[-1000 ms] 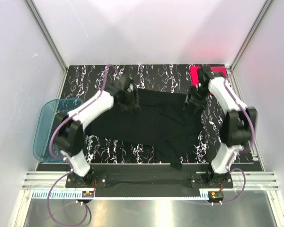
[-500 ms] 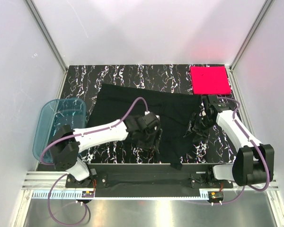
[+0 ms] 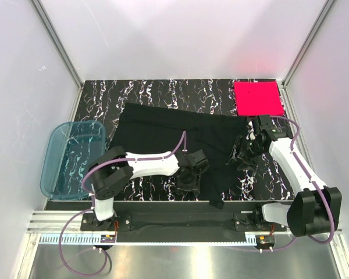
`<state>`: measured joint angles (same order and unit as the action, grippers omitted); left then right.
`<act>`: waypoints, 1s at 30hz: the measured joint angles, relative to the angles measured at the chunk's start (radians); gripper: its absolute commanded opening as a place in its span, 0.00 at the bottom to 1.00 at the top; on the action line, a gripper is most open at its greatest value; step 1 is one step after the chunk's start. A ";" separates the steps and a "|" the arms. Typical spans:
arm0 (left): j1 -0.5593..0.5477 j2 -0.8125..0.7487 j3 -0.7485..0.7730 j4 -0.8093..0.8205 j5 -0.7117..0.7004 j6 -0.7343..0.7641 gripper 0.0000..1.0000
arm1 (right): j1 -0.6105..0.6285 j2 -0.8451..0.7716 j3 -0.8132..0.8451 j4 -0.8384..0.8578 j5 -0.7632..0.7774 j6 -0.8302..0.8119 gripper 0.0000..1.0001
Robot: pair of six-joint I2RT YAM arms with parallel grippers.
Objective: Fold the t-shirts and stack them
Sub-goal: Fold the tshirt
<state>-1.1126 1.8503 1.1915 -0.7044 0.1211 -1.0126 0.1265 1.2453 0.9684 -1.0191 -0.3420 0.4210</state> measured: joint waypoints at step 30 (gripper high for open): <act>0.132 -0.150 -0.024 0.103 0.015 -0.079 0.00 | 0.006 0.059 0.000 0.003 -0.083 -0.031 0.54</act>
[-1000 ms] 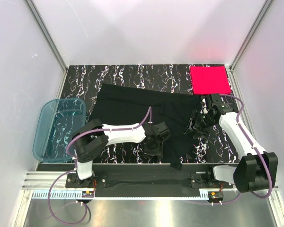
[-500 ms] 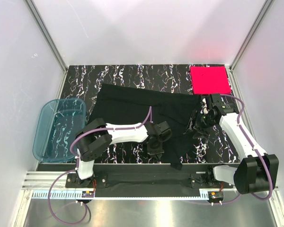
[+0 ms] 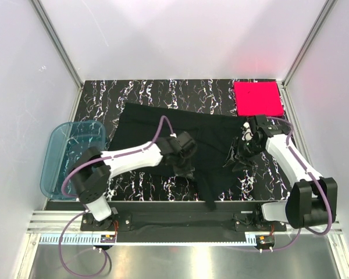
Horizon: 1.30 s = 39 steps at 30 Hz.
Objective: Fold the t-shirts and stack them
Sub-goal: Fold the tshirt
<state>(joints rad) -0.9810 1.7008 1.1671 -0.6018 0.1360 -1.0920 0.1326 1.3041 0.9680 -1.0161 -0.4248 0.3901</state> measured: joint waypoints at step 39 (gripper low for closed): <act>0.311 0.180 -0.024 0.133 0.173 0.105 0.00 | 0.940 0.184 -0.028 0.364 0.466 0.218 0.42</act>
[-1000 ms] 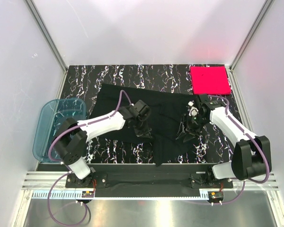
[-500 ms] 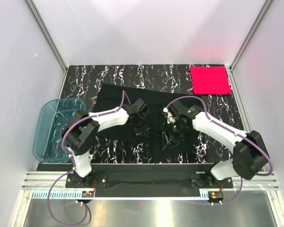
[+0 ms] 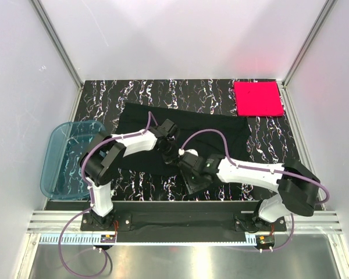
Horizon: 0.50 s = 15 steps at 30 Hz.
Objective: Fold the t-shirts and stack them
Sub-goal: Fold the tshirt
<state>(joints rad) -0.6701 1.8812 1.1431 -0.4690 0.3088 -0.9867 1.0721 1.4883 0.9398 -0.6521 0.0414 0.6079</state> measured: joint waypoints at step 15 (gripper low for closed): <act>0.006 0.015 -0.001 0.025 0.040 0.004 0.00 | 0.099 0.100 -0.035 0.080 0.083 0.045 0.41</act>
<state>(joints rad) -0.6643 1.8965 1.1423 -0.4442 0.3489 -0.9825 1.1709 1.5883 0.9051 -0.5720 0.1242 0.6533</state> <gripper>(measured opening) 0.015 0.413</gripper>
